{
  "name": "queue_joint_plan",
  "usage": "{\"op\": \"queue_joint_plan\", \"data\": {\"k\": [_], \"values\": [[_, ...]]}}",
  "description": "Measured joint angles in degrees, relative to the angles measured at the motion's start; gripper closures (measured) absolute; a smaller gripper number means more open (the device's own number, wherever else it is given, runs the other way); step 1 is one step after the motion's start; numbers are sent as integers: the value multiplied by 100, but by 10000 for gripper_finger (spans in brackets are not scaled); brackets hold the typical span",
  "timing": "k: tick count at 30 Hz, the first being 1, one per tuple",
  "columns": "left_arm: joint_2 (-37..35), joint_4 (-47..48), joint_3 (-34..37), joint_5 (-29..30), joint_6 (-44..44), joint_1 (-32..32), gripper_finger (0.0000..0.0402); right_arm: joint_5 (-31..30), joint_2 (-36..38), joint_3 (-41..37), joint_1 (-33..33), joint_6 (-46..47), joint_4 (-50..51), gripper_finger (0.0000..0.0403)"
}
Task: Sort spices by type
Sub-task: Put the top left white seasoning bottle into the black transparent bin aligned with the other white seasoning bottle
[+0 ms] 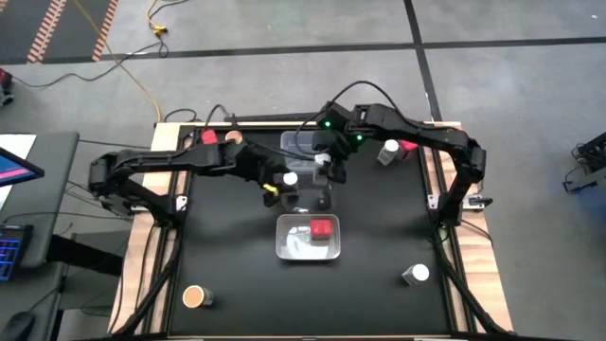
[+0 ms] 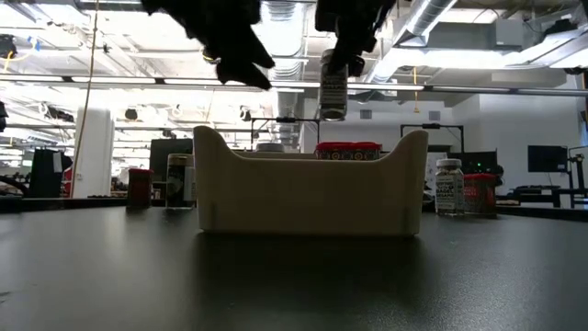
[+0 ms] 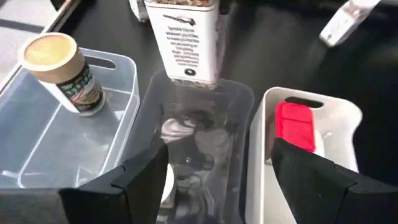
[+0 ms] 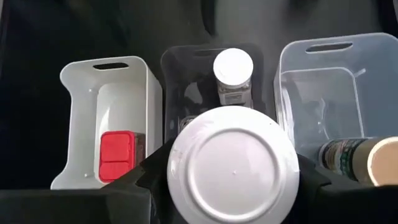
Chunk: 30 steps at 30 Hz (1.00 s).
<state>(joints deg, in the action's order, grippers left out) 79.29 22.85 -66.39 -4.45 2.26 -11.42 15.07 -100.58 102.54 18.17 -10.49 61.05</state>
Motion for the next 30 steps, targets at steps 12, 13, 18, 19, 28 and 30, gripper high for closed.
{"op": "queue_joint_plan", "data": {"k": [12,13,18,19,28,30], "values": [[-2497,-2699,2812,158,759,-20,130,-94,320,-1417,-191,47,-2039,177],[-2614,-2733,2876,219,792,-20,130,-215,237,-1450,-234,-28,-2055,177],[-2918,-2643,2914,345,811,-22,130,-639,-249,-1482,-462,-189,-2020,178],[-2944,-2644,2914,348,811,-22,130,-639,-305,-1482,-494,-197,-2048,178],[-2946,-2607,2914,349,979,-12,130,-893,-653,-1607,-448,-199,-2195,178],[-2946,-2609,2914,341,1017,7,130,-898,-558,-1841,-403,-161,-2348,178]]}}
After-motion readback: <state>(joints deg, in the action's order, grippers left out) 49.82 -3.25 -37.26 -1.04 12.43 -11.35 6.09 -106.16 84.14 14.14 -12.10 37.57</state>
